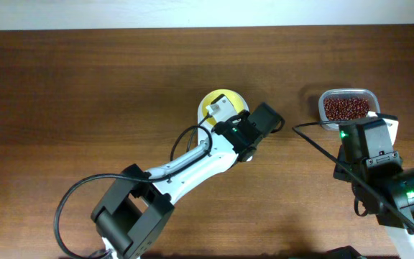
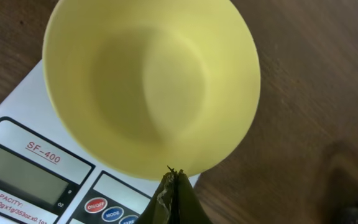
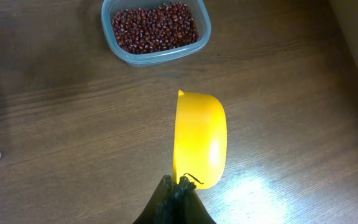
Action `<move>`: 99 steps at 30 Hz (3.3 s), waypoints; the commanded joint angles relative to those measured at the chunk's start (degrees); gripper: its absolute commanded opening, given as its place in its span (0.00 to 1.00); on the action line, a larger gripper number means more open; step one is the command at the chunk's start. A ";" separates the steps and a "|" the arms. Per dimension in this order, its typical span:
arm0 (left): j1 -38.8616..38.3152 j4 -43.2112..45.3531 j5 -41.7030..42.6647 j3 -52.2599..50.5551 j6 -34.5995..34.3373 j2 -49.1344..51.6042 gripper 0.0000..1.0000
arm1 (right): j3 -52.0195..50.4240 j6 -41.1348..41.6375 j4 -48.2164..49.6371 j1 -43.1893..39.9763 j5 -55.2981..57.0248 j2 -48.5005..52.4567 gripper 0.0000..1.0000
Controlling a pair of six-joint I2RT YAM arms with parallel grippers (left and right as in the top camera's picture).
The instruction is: Scoop item into bowl and weigh 50g on scale
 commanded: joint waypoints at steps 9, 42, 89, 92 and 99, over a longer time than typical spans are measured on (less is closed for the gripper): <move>-0.50 -1.49 0.07 0.04 8.22 -0.02 0.00 | 1.07 0.44 -1.38 0.31 0.81 0.02 0.04; -10.84 -10.67 -8.66 -0.17 -5.88 7.58 0.00 | 1.07 0.39 1.44 0.31 -3.21 0.04 0.04; -7.43 -9.20 -12.50 -0.33 -9.29 11.74 0.00 | 1.07 0.39 1.42 0.31 -4.63 0.04 0.04; -7.43 -8.74 -13.84 -0.33 -9.31 11.72 0.00 | 1.07 0.39 1.42 0.31 -4.72 0.04 0.04; -7.43 -8.37 -14.03 -0.33 -9.29 11.74 0.00 | 1.07 0.39 1.40 0.31 -4.72 0.04 0.04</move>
